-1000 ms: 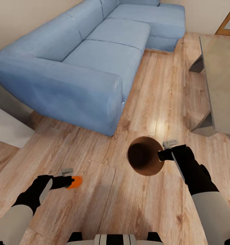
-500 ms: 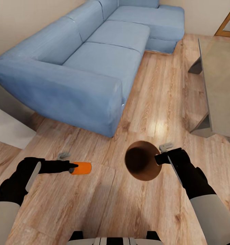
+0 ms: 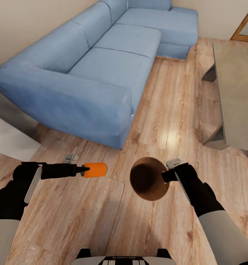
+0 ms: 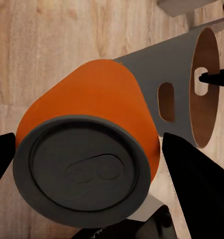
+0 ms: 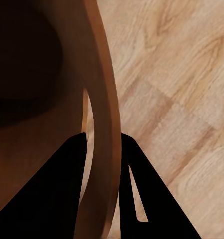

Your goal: Put the three can of soda from the living room inside the tash can in the kitchen.

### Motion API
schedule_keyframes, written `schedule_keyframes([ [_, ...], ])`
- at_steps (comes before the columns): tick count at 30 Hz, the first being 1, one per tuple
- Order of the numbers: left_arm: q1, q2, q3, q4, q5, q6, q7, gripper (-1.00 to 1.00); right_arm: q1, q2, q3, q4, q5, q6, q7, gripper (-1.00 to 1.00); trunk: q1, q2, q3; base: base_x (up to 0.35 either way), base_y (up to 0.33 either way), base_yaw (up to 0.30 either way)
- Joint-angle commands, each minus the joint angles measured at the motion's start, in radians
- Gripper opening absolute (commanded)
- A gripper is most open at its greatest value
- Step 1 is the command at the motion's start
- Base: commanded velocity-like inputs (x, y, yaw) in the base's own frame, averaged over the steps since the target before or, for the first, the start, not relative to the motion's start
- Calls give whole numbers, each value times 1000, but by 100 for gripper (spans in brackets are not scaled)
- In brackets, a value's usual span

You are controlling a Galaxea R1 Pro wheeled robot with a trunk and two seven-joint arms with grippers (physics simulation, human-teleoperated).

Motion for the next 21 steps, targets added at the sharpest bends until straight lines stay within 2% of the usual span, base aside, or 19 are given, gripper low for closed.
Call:
schedule_keyframes([
  [1,0,-4,-1,-2,-2,0,-3,-100,0,2,1,2,-21,2,6,-100,-4,7,3,0,0,0],
  [4,0,-6,-2,-5,-1,0,-5,-100,0,4,3,4,-21,2,5,-100,-15,28,13,0,0,0],
  [8,0,-8,-2,-20,4,0,-31,-100,0,20,4,5,-21,2,5,-100,-31,56,25,0,0,0],
  [14,0,-8,-3,-34,40,0,-55,-100,0,38,4,5,-22,2,5,-100,-54,98,47,0,0,0],
  [19,0,-8,-29,-53,57,0,-59,-100,0,56,4,8,-21,2,5,-100,-73,133,70,0,0,0],
  [21,0,-7,-34,-62,73,0,-60,-100,0,59,5,16,-20,2,4,-100,-81,147,79,0,0,0],
])
